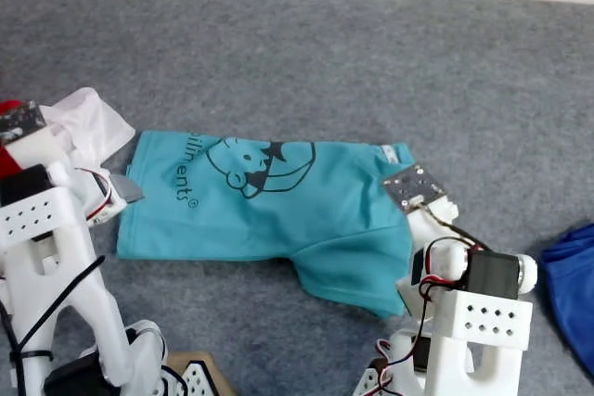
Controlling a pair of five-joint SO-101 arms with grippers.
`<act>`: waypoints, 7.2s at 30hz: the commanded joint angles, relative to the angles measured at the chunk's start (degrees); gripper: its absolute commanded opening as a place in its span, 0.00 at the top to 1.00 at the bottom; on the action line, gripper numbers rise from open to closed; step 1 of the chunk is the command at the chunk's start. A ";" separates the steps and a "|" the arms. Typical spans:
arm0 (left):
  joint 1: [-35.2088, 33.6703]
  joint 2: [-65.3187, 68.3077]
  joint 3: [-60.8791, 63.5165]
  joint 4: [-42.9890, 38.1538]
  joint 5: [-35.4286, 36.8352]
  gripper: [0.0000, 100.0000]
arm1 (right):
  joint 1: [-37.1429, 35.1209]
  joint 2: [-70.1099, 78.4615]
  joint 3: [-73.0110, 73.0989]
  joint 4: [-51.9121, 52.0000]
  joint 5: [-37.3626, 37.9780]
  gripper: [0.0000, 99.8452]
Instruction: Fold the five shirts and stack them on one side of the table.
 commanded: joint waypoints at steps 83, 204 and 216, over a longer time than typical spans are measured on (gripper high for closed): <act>18.07 -0.57 11.56 -18.37 7.82 0.96 | -15.87 37.67 -20.44 -11.03 -9.49 0.99; 18.07 -0.66 15.87 -23.38 7.47 0.96 | -14.99 40.84 4.79 -38.90 10.11 0.99; 18.07 -0.66 15.87 -23.38 7.47 0.96 | -15.16 44.70 -32.04 -11.74 9.85 0.99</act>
